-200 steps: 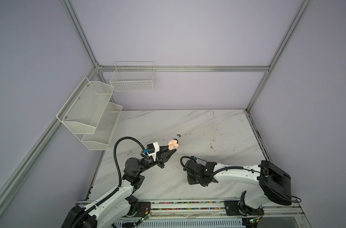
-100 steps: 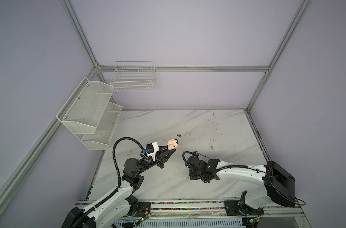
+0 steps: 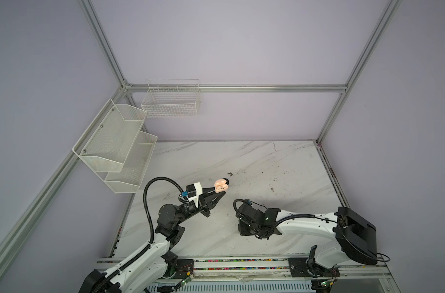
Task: Insert wireless bluetooth earbuds into charging case
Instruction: Pick up the wireless bluetooth earbud from the bottom-center of the table.
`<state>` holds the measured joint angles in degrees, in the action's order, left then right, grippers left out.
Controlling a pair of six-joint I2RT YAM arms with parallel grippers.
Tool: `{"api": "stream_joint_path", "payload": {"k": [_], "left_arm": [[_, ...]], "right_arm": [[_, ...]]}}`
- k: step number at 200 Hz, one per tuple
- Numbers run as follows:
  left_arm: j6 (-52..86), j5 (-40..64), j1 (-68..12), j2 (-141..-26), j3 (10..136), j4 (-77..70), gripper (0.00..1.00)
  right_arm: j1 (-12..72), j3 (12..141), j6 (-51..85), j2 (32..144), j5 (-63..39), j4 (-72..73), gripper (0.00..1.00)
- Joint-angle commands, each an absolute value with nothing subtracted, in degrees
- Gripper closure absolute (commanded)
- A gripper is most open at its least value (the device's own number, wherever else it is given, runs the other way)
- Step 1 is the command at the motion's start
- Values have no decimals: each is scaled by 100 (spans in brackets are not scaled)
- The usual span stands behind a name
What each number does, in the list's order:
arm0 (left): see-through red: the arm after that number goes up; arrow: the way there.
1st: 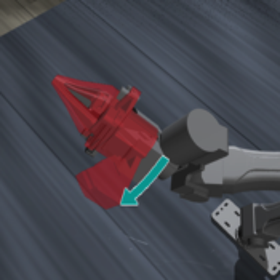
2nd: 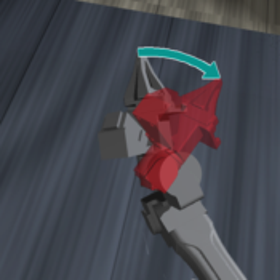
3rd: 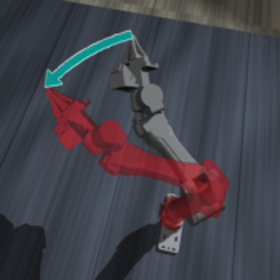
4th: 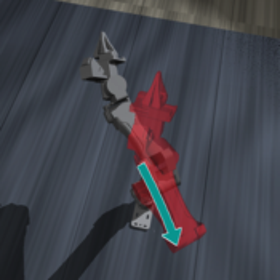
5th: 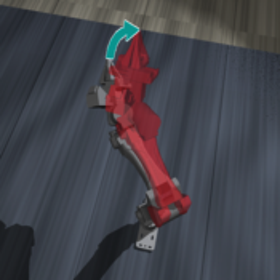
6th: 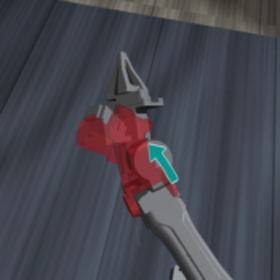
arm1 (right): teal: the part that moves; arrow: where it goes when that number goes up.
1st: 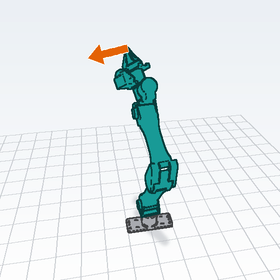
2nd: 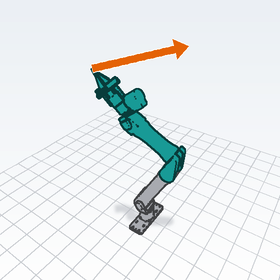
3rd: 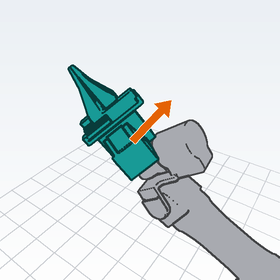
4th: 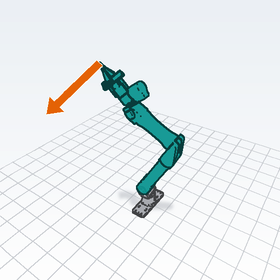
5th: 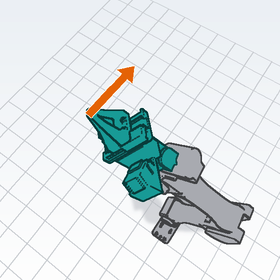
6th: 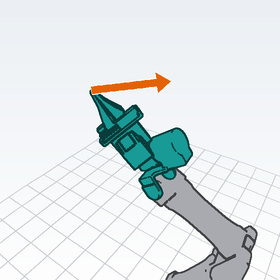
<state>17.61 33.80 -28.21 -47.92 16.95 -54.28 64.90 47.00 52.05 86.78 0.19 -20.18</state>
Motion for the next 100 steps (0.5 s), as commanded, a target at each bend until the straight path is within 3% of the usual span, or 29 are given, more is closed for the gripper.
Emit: {"api": "stream_joint_path", "payload": {"k": [1,100], "left_arm": [[1898,3344,-2843,-4815,1485,-5636,100],[1857,3305,-2839,-4900,1485,-5660,100]], "right_arm": [[6486,4693,5279,8793,57,-2094,67],[6486,4815,4972,9238,79,-1962,72]]}}
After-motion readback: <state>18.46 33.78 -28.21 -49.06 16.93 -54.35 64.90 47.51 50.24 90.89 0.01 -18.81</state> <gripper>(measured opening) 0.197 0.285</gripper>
